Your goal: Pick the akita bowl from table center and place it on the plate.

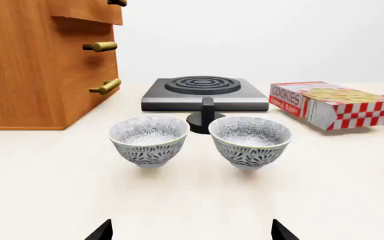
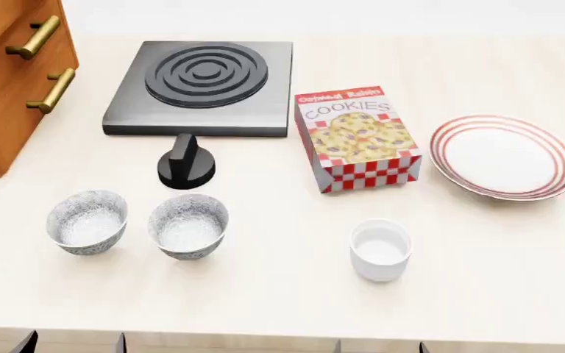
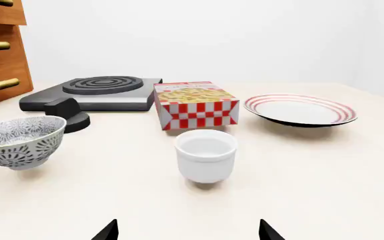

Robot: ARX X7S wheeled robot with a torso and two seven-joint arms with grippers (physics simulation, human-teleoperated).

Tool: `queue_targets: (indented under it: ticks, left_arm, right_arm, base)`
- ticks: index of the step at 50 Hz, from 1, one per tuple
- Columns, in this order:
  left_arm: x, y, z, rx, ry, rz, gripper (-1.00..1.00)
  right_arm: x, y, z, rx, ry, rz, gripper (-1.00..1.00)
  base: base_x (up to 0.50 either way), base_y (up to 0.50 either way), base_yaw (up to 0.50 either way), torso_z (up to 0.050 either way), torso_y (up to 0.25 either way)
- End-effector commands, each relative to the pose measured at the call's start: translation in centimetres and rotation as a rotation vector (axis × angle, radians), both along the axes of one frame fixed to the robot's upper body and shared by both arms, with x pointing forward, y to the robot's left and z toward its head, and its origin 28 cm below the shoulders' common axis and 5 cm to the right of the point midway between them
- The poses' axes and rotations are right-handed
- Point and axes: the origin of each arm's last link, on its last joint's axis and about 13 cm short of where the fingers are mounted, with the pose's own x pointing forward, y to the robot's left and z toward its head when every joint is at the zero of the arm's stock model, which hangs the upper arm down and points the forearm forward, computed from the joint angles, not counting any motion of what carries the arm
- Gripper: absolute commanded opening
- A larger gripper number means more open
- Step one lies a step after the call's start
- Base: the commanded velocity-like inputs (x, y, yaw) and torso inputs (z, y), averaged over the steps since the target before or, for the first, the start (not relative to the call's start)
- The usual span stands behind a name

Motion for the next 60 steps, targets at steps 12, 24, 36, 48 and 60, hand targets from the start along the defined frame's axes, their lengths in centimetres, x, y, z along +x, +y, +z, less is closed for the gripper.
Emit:
queue_targets:
  ticks: [12,24,36,48,60]
  left_arm:
    - [0.0,0.4,0.1,0.001,0.006,0.03,1.0]
    - [0.6,1.5,4.2,-0.005,-0.057,0.045,1.0]
    - [0.1,2.6,6.2,-0.017,-0.128,0.077,1.0]
    - [0.2,3.1,6.9,-0.017,-0.152,0.128,1.0]
    - [-0.1,3.7,7.2,-0.021,-0.17,0.149,1.0]
  right_arm:
    - [-0.3,-0.3,0.8,-0.022,-0.026,-0.015,1.0]
    - [-2.2,-1.7,5.0,-0.031,-0.152,-0.111,1.0]
    - [-5.4,-3.6,8.8,-0.024,-0.285,-0.249,1.0]
    - [-5.7,-4.0,9.1,-0.036,-0.298,-0.267,1.0]
    - [-5.9,-4.1,9.0,-0.021,-0.295,-0.287,1.0]
  base:
    - [0.0,0.0,0.0,0.0,0.0]
    - [0.0,0.0,0.0,0.0,0.0]
    - [0.0,0.0,0.0,0.0,0.0]
    - [0.47,0.0,0.0,0.0,0.0]
    - [0.2,0.0,0.0,0.0,0.0]
